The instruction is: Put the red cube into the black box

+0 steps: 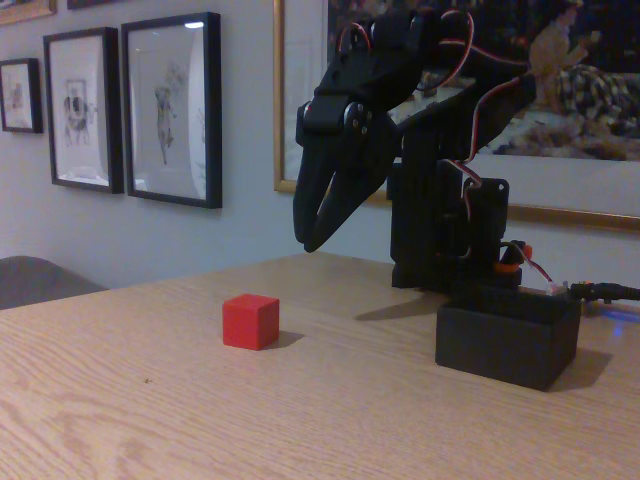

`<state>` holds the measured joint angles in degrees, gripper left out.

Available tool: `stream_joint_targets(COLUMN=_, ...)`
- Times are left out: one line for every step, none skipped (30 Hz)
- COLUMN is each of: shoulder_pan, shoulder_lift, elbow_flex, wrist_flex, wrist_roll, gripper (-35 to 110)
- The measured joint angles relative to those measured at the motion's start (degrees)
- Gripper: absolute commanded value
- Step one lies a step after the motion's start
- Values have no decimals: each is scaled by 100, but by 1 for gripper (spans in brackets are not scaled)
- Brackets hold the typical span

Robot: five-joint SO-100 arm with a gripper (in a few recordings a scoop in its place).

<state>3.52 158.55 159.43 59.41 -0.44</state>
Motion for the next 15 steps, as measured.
stream_joint_targets(shoulder_pan=0, shoulder_lift=0, elbow_flex=0, wrist_flex=0, wrist_roll=0, gripper=8)
stream_joint_targets(shoulder_pan=0, shoulder_lift=79, elbow_flex=44, wrist_flex=0, wrist_roll=18, gripper=8)
stream_joint_targets(shoulder_pan=-44, shoulder_lift=281, elbow_flex=193, wrist_flex=0, wrist_roll=26, gripper=8)
stream_joint_targets(shoulder_pan=-123, shoulder_lift=360, elbow_flex=229, wrist_flex=0, wrist_roll=26, gripper=8)
stream_joint_targets(shoulder_pan=-123, shoulder_lift=413, elbow_flex=229, wrist_flex=0, wrist_roll=18, gripper=8)
stream_joint_targets(shoulder_pan=-88, shoulder_lift=466, elbow_flex=255, wrist_flex=0, wrist_roll=18, gripper=8)
stream_joint_targets(shoulder_pan=-88, shoulder_lift=413, elbow_flex=264, wrist_flex=0, wrist_roll=18, gripper=8)
stream_joint_targets(shoulder_pan=-105, shoulder_lift=439, elbow_flex=272, wrist_flex=0, wrist_roll=18, gripper=8)
stream_joint_targets(shoulder_pan=-114, shoulder_lift=475, elbow_flex=264, wrist_flex=0, wrist_roll=53, gripper=8)
stream_joint_targets(shoulder_pan=-114, shoulder_lift=475, elbow_flex=264, wrist_flex=0, wrist_roll=88, gripper=8)
stream_joint_targets(shoulder_pan=-114, shoulder_lift=360, elbow_flex=264, wrist_flex=0, wrist_roll=88, gripper=8)
stream_joint_targets(shoulder_pan=-105, shoulder_lift=290, elbow_flex=264, wrist_flex=0, wrist_roll=141, gripper=8)
stream_joint_targets(shoulder_pan=-123, shoulder_lift=185, elbow_flex=176, wrist_flex=-18, wrist_roll=229, gripper=8)
stream_joint_targets(shoulder_pan=-176, shoulder_lift=-18, elbow_flex=53, wrist_flex=-70, wrist_roll=308, gripper=8)
stream_joint_targets(shoulder_pan=-229, shoulder_lift=-272, elbow_flex=-70, wrist_flex=-79, wrist_roll=396, gripper=9)
